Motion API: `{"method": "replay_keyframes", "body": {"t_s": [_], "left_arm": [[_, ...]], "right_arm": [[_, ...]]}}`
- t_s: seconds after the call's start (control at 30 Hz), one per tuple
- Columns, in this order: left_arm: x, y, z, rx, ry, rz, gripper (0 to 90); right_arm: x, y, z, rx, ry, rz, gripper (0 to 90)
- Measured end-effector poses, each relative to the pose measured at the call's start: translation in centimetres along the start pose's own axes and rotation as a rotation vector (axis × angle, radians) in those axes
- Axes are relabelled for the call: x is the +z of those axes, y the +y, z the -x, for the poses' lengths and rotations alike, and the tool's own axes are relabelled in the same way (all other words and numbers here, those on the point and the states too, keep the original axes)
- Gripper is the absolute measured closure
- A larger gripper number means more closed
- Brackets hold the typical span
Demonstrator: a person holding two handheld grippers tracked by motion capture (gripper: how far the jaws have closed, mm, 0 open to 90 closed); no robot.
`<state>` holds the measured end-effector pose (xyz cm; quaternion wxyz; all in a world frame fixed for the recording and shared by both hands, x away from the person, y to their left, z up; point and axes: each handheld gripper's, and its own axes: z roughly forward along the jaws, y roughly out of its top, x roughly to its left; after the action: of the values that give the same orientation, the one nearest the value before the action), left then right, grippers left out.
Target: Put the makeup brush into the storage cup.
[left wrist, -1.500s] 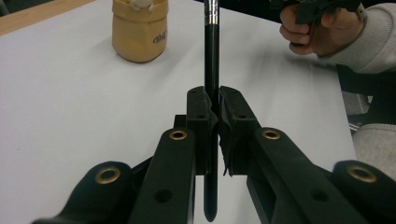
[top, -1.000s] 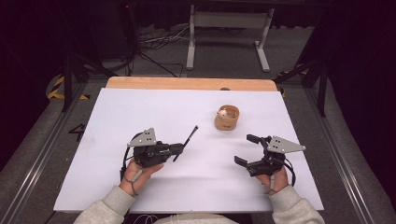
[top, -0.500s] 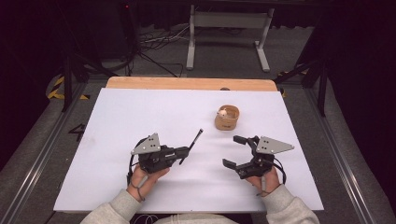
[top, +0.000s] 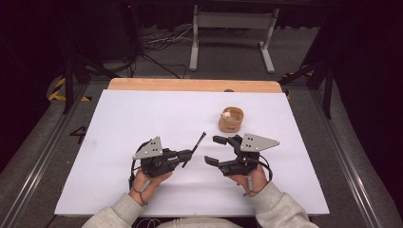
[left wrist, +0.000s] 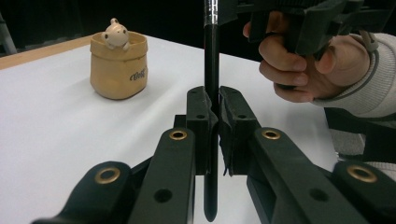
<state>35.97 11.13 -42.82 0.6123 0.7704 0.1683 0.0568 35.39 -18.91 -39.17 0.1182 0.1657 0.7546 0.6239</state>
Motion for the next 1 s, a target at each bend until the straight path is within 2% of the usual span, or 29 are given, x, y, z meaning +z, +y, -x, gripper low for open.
{"method": "replay_keyframes", "body": {"t_s": [0.23,0.33,0.67,0.7,0.73,0.8,0.93,0.97,1.0], "left_arm": [[0.0,0.1,0.2,0.003,0.001,0.002,83.4],[0.0,0.1,0.2,0.009,0.000,-0.002,83.4],[0.2,0.1,0.5,0.027,-0.003,-0.013,83.3],[0.2,0.1,0.5,0.027,-0.002,-0.014,83.3],[0.2,0.1,0.4,0.032,0.000,-0.014,83.3],[0.2,0.1,0.4,0.032,-0.001,-0.016,83.3],[0.2,0.1,0.4,0.038,-0.001,-0.019,83.3],[0.2,0.1,0.4,0.037,0.001,-0.019,83.3],[0.2,0.1,0.4,0.039,0.002,-0.018,83.3]], "right_arm": [[1.4,0.2,0.2,0.026,0.004,-0.019,37.0],[1.7,0.2,0.2,0.038,0.013,-0.007,39.3],[2.6,0.3,0.0,0.050,0.027,0.002,61.8],[2.6,0.3,0.0,0.050,0.027,0.002,61.8],[2.6,0.3,0.1,0.054,0.028,0.005,67.6],[2.7,0.3,0.2,0.063,0.032,0.007,72.7],[2.7,0.3,0.3,0.079,0.043,0.013,76.4],[2.7,0.2,0.4,0.106,0.060,0.027,77.8],[2.7,0.2,0.4,0.106,0.060,0.027,77.8]]}}
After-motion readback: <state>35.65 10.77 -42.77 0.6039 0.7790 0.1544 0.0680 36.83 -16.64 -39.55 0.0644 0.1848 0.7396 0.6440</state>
